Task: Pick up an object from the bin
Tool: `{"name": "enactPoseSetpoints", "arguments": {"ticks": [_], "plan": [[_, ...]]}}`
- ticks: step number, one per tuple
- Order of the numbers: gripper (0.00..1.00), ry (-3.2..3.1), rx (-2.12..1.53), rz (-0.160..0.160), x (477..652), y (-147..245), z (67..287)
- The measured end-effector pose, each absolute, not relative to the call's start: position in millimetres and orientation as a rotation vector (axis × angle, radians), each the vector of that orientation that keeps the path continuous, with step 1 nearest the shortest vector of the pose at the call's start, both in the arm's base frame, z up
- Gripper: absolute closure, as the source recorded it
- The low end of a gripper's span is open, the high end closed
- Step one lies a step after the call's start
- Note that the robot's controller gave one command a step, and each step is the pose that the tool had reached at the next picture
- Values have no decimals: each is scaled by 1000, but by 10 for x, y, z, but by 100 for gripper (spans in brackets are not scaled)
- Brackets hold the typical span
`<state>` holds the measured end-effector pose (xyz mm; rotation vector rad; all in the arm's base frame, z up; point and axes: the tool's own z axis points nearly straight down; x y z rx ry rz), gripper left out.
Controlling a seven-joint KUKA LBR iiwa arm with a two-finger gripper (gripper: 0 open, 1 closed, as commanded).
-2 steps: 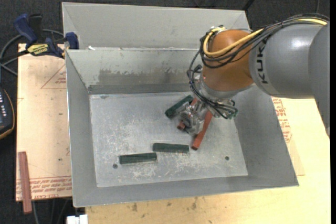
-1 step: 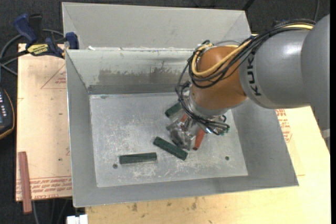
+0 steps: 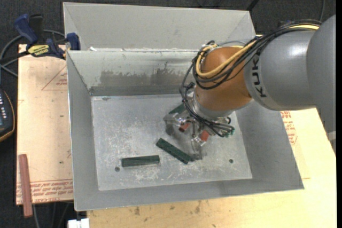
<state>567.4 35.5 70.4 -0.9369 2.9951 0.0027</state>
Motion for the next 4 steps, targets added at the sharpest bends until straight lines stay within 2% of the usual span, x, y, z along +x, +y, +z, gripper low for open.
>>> {"name": "enactPoseSetpoints", "arguments": {"ticks": [1, 2, 3, 4], "plan": [[0, 2995, -933, 8, 5055, 905, 1281], [0, 2991, -949, -1, 5651, 475, 668], [100, 2991, -954, 0, 5638, 500, 714], [0, 2989, -954, 2, 5635, 504, 702]]}}
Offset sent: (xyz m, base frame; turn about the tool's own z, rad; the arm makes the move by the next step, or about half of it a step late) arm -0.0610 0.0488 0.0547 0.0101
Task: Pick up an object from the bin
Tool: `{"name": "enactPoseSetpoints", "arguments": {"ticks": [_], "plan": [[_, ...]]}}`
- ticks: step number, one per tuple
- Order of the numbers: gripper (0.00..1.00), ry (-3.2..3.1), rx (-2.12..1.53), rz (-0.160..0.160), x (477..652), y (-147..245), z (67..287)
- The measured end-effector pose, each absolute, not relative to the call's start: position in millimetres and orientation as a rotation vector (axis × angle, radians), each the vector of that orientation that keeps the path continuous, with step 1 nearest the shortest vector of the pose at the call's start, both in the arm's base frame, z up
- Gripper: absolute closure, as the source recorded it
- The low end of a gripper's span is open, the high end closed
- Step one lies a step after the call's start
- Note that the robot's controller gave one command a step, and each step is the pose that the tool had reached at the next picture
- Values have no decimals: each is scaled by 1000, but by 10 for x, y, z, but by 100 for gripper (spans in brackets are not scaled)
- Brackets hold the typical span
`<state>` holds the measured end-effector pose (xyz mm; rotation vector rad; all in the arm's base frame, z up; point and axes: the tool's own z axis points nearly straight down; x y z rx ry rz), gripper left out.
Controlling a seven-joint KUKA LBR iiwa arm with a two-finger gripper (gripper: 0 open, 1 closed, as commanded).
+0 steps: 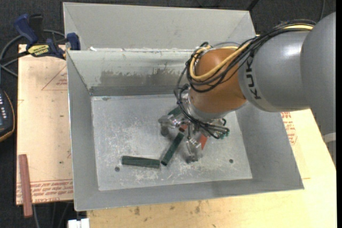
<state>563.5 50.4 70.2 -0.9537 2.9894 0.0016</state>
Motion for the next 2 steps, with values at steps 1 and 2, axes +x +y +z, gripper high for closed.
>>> {"name": "enactPoseSetpoints", "arguments": {"ticks": [1, 2], "plan": [[100, 2990, -953, 1, 5637, 503, 713], [100, 2990, -925, -3, 5678, 435, 2109]]}}
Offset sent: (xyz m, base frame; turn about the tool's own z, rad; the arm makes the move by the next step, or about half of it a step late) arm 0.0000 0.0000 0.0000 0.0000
